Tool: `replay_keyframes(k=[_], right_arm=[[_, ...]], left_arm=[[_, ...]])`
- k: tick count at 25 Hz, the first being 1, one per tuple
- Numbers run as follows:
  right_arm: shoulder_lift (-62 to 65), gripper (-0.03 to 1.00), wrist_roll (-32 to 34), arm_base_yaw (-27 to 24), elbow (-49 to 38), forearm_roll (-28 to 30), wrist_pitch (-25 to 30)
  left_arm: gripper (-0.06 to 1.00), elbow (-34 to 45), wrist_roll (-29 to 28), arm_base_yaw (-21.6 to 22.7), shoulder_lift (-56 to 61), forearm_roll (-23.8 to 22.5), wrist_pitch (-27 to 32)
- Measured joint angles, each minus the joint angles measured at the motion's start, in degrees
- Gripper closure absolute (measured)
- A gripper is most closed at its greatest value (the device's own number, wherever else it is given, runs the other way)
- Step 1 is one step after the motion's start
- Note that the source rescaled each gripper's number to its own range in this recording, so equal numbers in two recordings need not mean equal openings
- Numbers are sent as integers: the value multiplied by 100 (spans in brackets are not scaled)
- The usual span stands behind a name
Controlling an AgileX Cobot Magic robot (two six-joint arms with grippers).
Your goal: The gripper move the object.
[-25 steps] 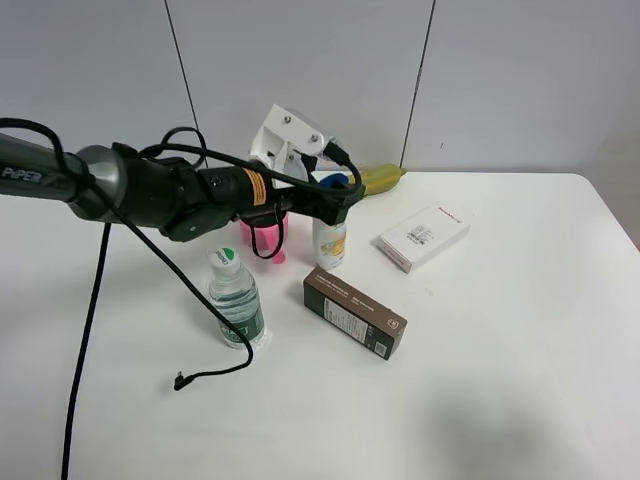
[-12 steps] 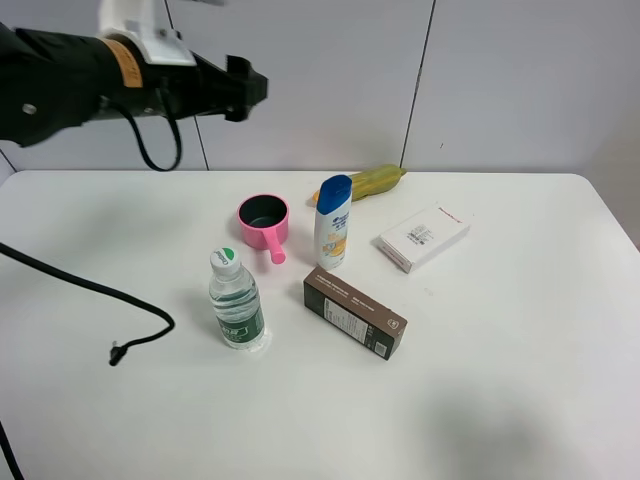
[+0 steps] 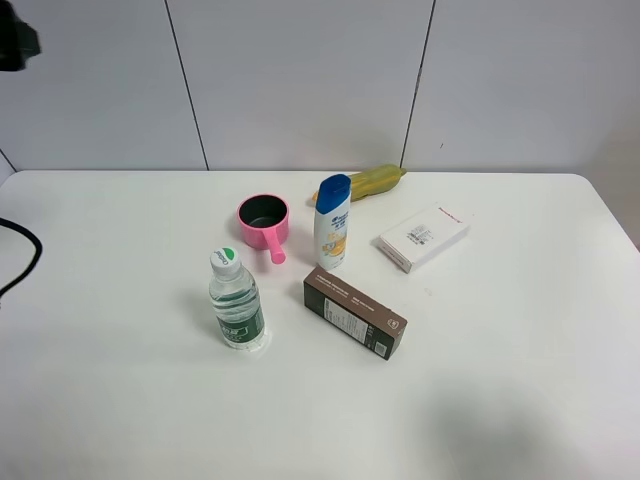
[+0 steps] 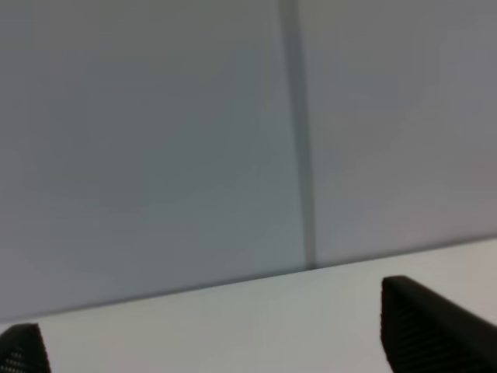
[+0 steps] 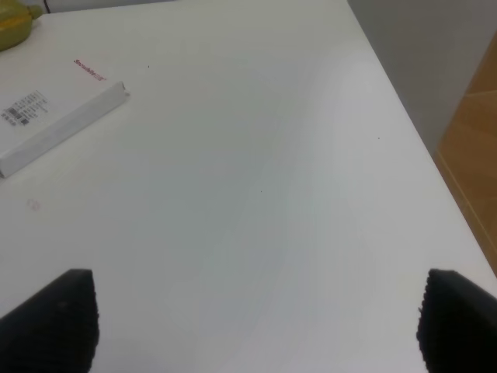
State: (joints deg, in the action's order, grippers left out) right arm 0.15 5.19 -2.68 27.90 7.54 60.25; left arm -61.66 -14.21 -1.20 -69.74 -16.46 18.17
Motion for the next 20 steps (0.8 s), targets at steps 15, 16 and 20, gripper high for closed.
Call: replay_keyframes(k=[15, 16, 20], right_arm=[[0, -3, 0, 0, 0, 0, 0], [0, -3, 0, 0, 0, 0, 0], [0, -3, 0, 0, 0, 0, 0]], left_arm=[[20, 230, 357, 493, 2264, 836, 2748], [20, 323, 363, 493, 2521, 949, 2876], [20, 838, 553, 493, 3514, 1095, 3350]])
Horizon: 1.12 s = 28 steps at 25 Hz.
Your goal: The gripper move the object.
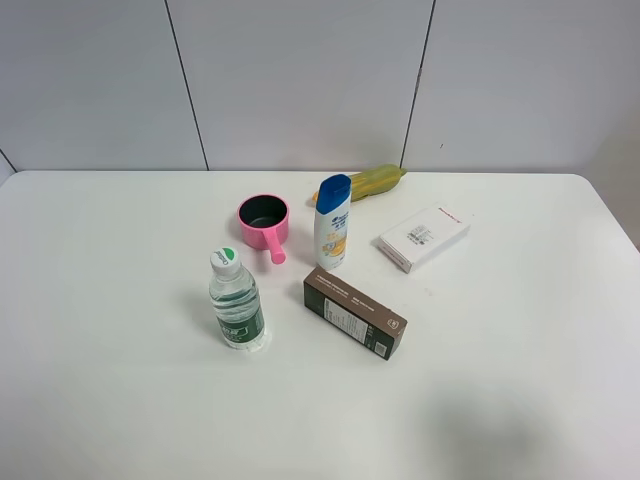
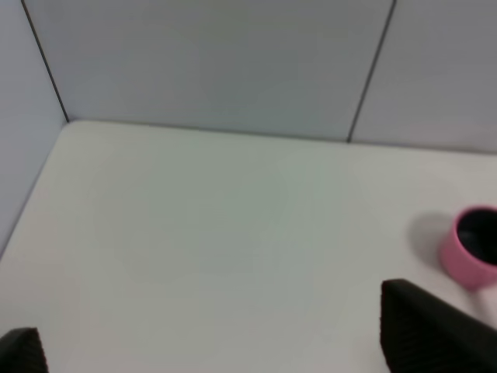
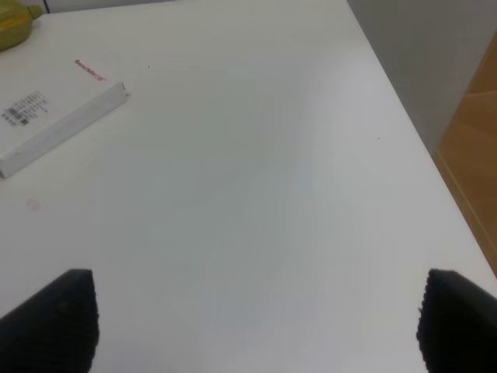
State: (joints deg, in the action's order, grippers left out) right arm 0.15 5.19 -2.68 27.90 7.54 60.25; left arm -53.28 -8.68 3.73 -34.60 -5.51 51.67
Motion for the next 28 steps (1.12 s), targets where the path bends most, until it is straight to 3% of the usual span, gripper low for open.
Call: replay_keyframes(k=[13, 22, 28], right_arm=[[0, -3, 0, 0, 0, 0, 0], [0, -3, 0, 0, 0, 0, 0], [0, -3, 0, 0, 0, 0, 0]], left_arm=[[20, 1724, 777, 0, 2522, 154, 379], [20, 2235, 801, 0, 2675, 551, 502], [20, 2372, 801, 0, 2679, 551, 824]])
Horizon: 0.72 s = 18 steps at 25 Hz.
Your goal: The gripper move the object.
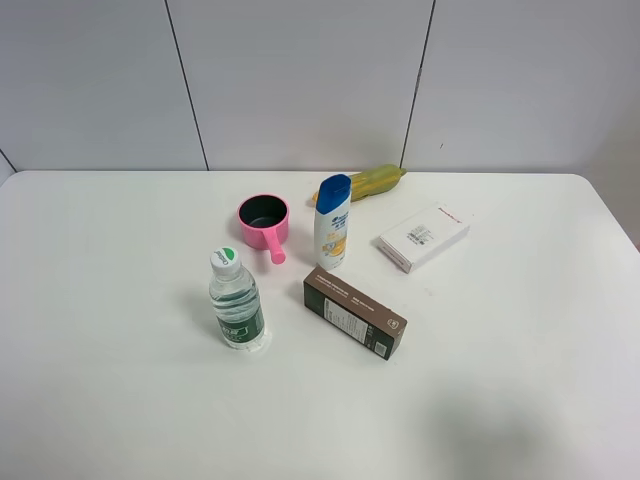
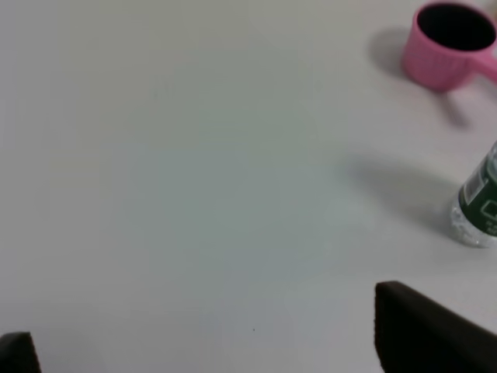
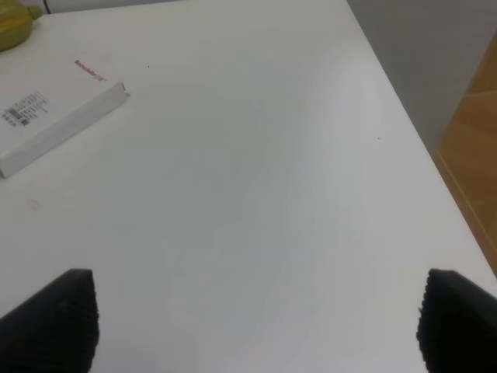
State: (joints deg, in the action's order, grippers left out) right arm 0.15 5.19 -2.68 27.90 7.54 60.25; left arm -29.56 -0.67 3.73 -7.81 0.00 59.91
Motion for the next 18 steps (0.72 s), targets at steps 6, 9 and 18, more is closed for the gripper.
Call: replay_keyframes(k=[6, 9, 18], right_arm=[[0, -3, 0, 0, 0, 0, 0], [0, -3, 0, 0, 0, 0, 0], [0, -3, 0, 0, 0, 0, 0]], left_arm=[[20, 32, 0, 0, 0, 0, 0], [20, 32, 0, 0, 99, 0, 0], [20, 36, 0, 0, 810, 0, 0]])
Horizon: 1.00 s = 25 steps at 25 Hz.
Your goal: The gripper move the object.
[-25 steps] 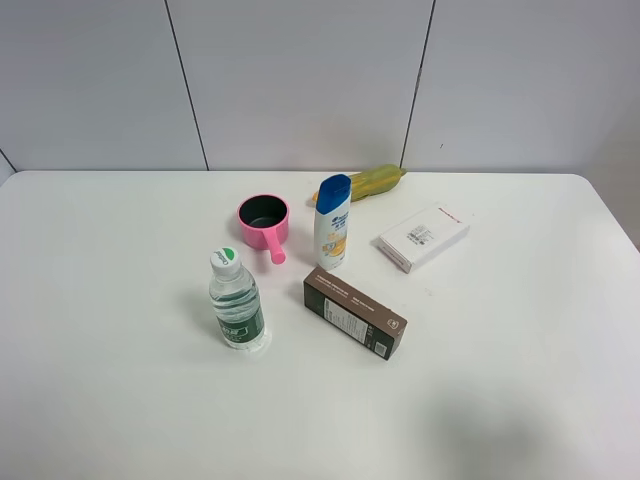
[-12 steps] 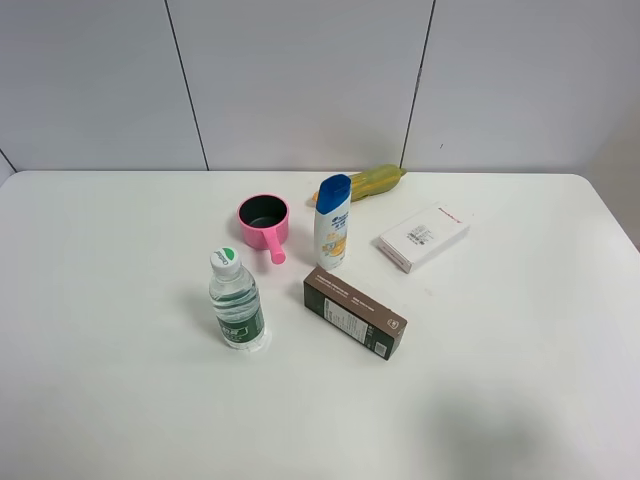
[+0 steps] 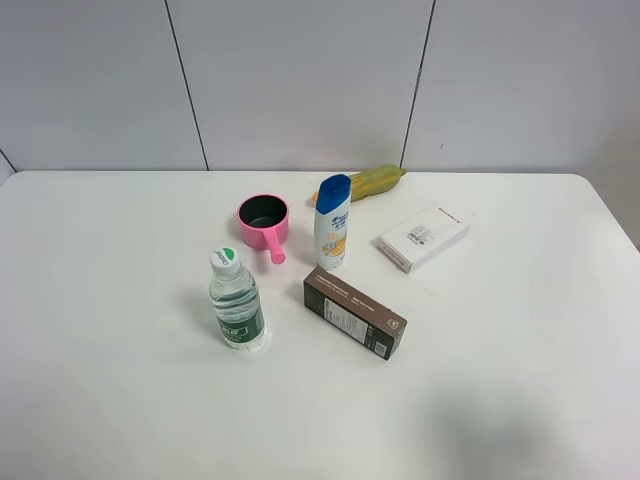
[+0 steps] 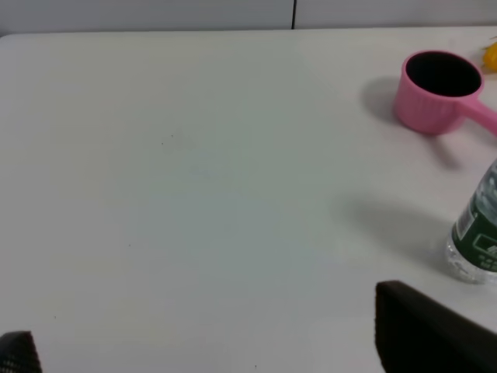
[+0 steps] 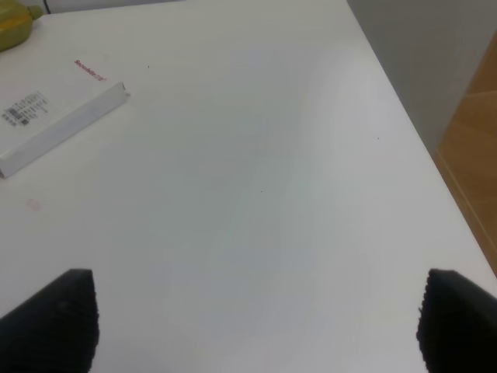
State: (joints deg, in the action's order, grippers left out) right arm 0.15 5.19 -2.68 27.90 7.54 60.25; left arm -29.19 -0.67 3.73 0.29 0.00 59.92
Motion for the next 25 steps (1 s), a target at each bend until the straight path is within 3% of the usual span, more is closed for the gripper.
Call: replay_keyframes(k=[25], right_arm=[[0, -3, 0, 0, 0, 0, 0]], left_arm=[[20, 0, 0, 0, 6, 0, 0]])
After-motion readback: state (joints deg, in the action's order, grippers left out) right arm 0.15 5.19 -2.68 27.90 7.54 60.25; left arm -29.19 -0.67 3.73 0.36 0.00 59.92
